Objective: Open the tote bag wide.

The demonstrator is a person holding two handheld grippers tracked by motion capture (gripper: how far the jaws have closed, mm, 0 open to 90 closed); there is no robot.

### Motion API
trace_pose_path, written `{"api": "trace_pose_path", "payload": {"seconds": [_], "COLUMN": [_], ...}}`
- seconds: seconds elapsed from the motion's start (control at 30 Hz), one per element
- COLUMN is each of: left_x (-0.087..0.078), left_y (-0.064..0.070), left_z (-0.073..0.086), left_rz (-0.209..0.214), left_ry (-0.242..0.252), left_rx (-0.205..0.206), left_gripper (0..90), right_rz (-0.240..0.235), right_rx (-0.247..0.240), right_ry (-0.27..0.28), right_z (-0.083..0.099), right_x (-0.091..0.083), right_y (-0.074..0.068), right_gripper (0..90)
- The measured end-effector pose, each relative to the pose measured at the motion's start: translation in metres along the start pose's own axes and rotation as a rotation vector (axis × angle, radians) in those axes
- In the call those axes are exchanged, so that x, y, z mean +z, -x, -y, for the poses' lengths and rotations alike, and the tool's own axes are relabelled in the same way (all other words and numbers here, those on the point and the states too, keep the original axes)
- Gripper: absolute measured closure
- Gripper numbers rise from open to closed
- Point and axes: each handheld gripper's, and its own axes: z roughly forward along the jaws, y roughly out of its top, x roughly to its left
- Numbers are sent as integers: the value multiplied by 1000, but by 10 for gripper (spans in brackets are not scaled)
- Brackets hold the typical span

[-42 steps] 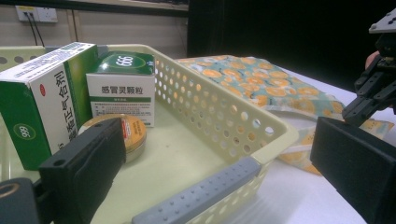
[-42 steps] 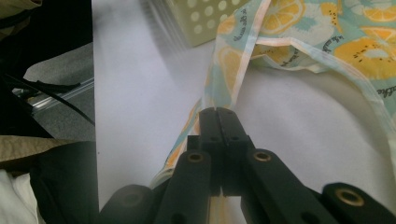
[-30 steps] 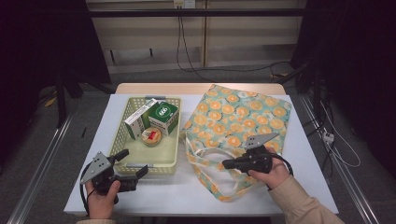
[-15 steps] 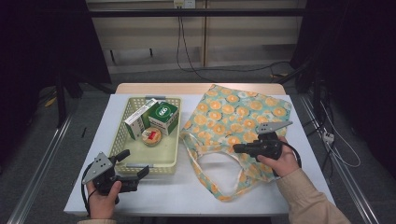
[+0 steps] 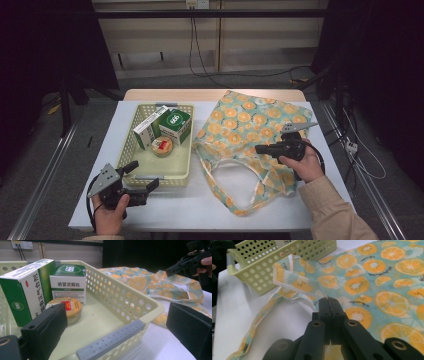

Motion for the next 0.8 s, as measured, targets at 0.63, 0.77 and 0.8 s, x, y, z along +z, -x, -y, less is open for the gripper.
{"api": "trace_pose_path", "payload": {"seconds": [0.63,0.77,0.8], "left_x": [4,3,3], "left_y": [-2,-2,-2], "left_z": [2,2,2], "left_rz": [10,7,8], "left_ry": [-12,-9,-10], "left_rx": [-5,-8,-8], "left_gripper": [35,35,35], "right_rz": [27,21,31], "right_rx": [39,60,60], "right_ry": [-28,-11,-18], "right_z": [-25,-29,-30], "right_x": [6,6,6], "right_y": [52,60,61], "right_gripper": [900,900,900]}}
